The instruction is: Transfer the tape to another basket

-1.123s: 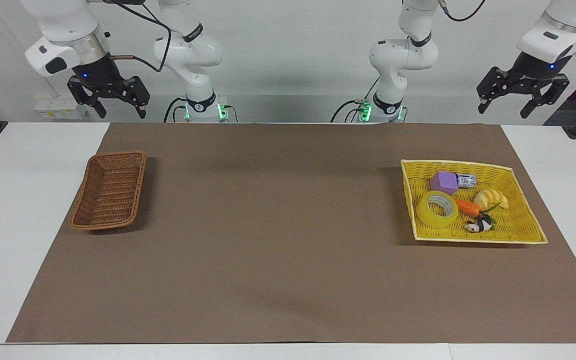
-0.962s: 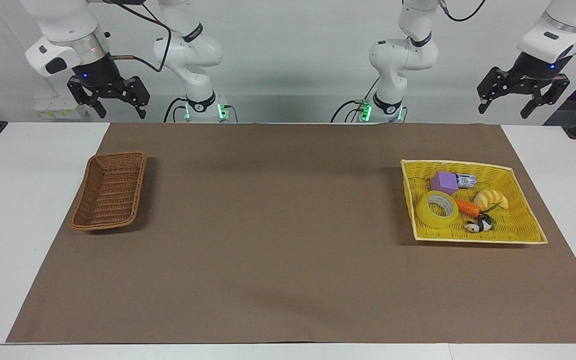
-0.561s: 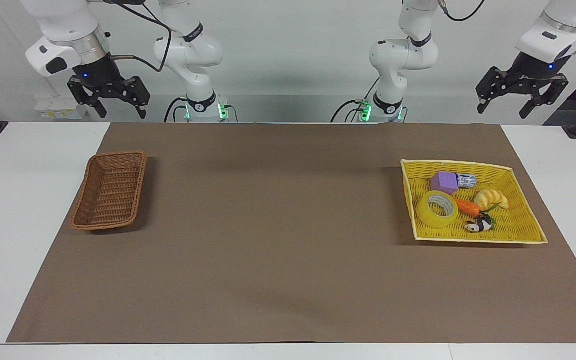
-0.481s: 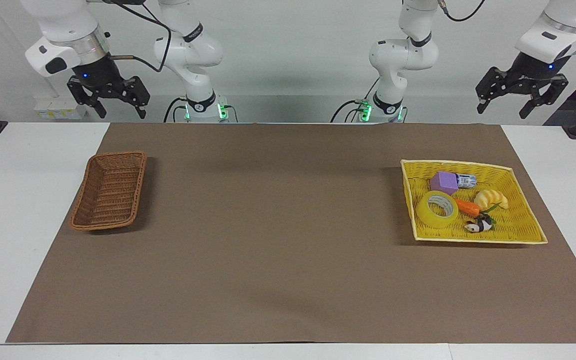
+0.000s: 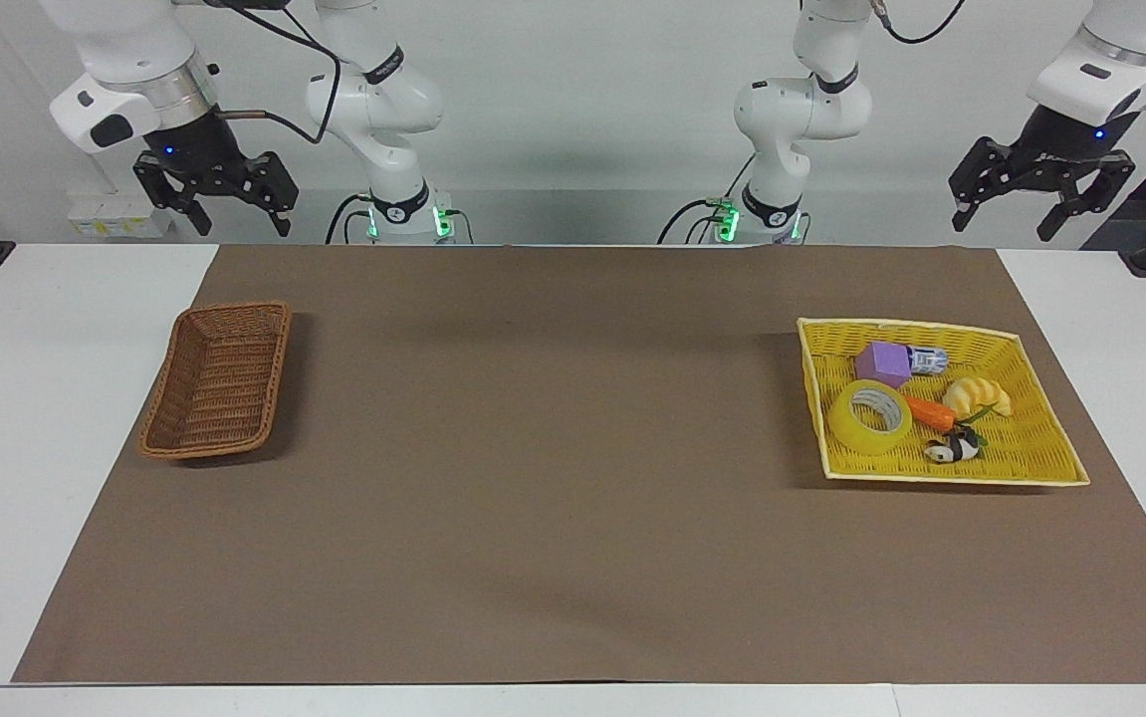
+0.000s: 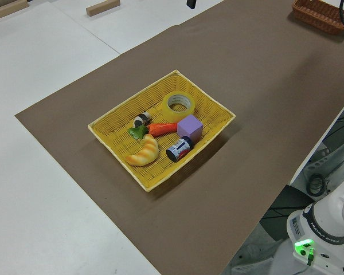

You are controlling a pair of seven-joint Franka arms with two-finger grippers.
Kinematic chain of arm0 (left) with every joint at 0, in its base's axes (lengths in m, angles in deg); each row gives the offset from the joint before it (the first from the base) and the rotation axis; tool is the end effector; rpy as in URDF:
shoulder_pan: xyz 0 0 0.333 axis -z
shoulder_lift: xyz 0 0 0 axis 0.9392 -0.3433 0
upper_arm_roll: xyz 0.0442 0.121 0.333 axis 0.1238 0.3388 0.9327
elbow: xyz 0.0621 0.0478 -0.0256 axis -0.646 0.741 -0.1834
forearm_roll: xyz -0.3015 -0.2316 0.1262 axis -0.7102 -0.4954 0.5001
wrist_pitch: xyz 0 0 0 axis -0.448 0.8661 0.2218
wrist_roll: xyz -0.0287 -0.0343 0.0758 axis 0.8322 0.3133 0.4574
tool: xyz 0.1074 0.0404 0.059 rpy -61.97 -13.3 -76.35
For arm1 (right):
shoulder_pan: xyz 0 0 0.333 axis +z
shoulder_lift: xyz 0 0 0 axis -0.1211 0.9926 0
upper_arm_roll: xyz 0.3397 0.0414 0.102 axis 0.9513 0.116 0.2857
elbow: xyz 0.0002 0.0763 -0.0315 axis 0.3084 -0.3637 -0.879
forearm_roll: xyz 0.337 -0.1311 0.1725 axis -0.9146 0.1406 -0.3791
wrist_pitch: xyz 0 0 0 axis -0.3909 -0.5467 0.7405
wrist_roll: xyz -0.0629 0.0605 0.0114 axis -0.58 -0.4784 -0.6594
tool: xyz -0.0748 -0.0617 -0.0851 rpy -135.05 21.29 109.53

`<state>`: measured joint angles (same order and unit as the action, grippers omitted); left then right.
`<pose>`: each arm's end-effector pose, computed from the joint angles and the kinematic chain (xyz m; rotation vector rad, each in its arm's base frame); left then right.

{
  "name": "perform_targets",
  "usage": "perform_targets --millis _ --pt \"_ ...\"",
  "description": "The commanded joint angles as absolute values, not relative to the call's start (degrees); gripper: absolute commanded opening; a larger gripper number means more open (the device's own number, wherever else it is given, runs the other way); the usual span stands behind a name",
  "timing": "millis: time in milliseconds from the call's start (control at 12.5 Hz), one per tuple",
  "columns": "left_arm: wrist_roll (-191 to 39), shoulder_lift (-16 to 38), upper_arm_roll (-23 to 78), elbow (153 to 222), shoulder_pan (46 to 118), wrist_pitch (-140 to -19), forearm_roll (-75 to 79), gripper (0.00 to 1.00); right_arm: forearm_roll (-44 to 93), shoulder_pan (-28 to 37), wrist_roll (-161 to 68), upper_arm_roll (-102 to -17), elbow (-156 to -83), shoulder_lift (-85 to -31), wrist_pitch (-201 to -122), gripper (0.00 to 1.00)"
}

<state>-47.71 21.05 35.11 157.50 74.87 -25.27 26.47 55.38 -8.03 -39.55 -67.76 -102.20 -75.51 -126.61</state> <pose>0.5517 -0.0053 0.7188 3.1161 -0.3644 0.1200 0.5338 -0.0227 0.6820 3.1370 -0.0449 -0.0590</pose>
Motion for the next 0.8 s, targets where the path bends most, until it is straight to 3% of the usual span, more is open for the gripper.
perform_targets --millis 0,722 --pt "-47.4 22.3 35.4 162.4 75.3 -31.6 27.0 1.00 54.8 -8.3 -40.9 -67.8 -103.2 -76.4 -127.2 1.00" --pt "-44.4 14.1 35.6 172.2 72.1 -49.8 22.2 1.00 54.8 -8.3 -40.9 -67.8 -103.2 -76.4 -127.2 1.00"
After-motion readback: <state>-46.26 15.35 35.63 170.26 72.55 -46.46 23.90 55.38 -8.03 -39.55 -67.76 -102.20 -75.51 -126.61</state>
